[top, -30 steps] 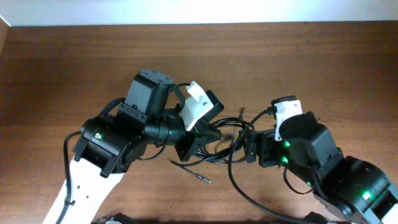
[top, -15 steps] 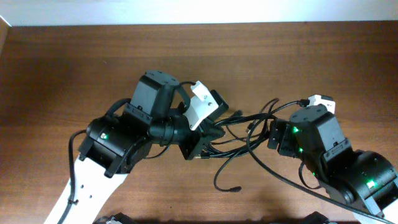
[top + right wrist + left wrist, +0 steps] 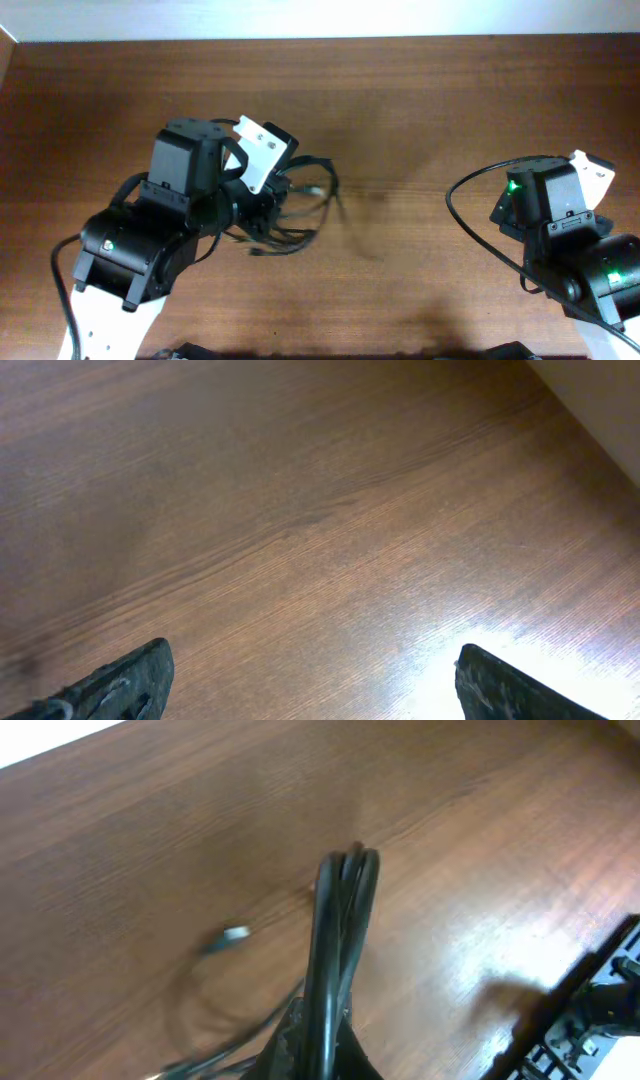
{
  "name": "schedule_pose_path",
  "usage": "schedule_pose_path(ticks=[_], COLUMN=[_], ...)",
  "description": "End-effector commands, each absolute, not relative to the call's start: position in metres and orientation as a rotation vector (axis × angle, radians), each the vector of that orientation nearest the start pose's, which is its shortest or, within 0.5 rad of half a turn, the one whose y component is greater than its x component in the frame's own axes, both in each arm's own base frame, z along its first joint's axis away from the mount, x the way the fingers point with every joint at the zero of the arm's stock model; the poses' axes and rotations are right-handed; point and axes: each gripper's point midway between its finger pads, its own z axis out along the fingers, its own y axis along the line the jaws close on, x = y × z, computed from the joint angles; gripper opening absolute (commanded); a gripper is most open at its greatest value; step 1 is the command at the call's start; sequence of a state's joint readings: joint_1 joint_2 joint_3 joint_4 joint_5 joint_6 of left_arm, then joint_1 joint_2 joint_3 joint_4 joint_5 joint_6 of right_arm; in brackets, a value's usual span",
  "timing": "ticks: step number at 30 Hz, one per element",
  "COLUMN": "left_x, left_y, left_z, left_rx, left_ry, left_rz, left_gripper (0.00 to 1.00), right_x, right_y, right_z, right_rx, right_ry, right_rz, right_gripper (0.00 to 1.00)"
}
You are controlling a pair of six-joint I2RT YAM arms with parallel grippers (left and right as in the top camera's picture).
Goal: Untangle cables
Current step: 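Lower the cable onto the table and open the left gripper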
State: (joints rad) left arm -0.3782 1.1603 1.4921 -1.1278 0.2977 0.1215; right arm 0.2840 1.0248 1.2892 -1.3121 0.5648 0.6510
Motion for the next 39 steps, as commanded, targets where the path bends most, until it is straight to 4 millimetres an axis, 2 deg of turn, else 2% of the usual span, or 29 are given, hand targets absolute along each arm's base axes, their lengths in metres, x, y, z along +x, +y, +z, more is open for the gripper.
schedule_pose_path(ticks=[1, 4, 7, 9, 11, 14, 17, 18, 19, 20, 21, 25, 31, 33, 36, 38, 39], left_x=[0.254, 0.254, 0.254, 0.255, 0.263, 0.275, 0.297, 0.309, 0.315, 0.318, 0.322, 0.324, 0.318, 0.314, 0.313, 0.311, 0.312], left_y=[-0.153, -0.153, -0.153, -0.153, -0.150, -0.153, -0.162, -0.167, -0.171, -0.181, -0.190, -0.190, -0.188, -0.183, -0.134, -0.102, -0.091], left_z=[0.331, 0.331, 0.331, 0.331, 0.327, 0.320, 0.310, 0.301, 0.293, 0.283, 0.263, 0.221, 0.213, 0.210, 0.193, 0.190, 0.190], left_rx=[0.687, 0.669, 0.668, 0.668, 0.632, 0.590, 0.468, 0.391, 0.359, 0.373, 0.388, 0.371, 0.366, 0.357, -0.010, -0.234, -0.280], left_ry=[2.242, 2.249, 2.249, 2.251, 2.272, 2.296, 2.346, 2.382, 2.409, 2.443, 2.512, 2.671, 2.718, 2.745, 2.855, 2.848, 2.841], left_rz=[-0.479, -0.488, -0.487, -0.486, -0.451, -0.455, -0.511, -0.542, -0.567, -0.620, -0.665, -0.642, -0.635, -0.606, -0.250, -0.031, 0.013], left_gripper=[0.00, 0.00, 0.00, 0.00, 0.00, 0.00, 0.02, 0.28, 0.46, 0.99, 0.99, 0.99, 0.99, 0.99, 0.99, 0.99, 0.99], right_x=[0.230, 0.229, 0.232, 0.231, 0.232, 0.234, 0.236, 0.236, 0.236, 0.236, 0.235, 0.232, 0.231, 0.231, 0.225, 0.225, 0.226], right_y=[-0.026, -0.016, 0.006, 0.017, 0.037, 0.049, 0.053, 0.053, 0.053, 0.054, 0.056, 0.057, 0.057, 0.057, 0.067, 0.068, 0.069], right_z=[0.267, 0.262, 0.257, 0.255, 0.253, 0.255, 0.257, 0.257, 0.257, 0.257, 0.256, 0.254, 0.254, 0.253, 0.245, 0.235, 0.228], right_rx=[0.634, 0.618, 0.446, 0.412, 0.376, 0.322, 0.313, 0.312, 0.312, 0.311, 0.306, 0.271, 0.252, 0.236, 0.054, 0.033, 0.031], right_ry=[2.351, 2.392, 2.478, 2.508, 2.538, 2.543, 2.533, 2.535, 2.535, 2.536, 2.540, 2.562, 2.564, 2.570, 2.623, 2.663, 2.694], right_rz=[-0.312, -0.236, -0.131, -0.057, 0.093, 0.168, 0.202, 0.202, 0.202, 0.206, 0.221, 0.215, 0.209, 0.208, 0.227, 0.222, 0.216], right_gripper=[0.89, 0.89, 0.89, 0.89, 0.89, 0.89, 0.89, 0.89, 0.89, 0.89, 0.89, 0.89, 0.89, 0.92, 0.93, 0.93, 0.94])
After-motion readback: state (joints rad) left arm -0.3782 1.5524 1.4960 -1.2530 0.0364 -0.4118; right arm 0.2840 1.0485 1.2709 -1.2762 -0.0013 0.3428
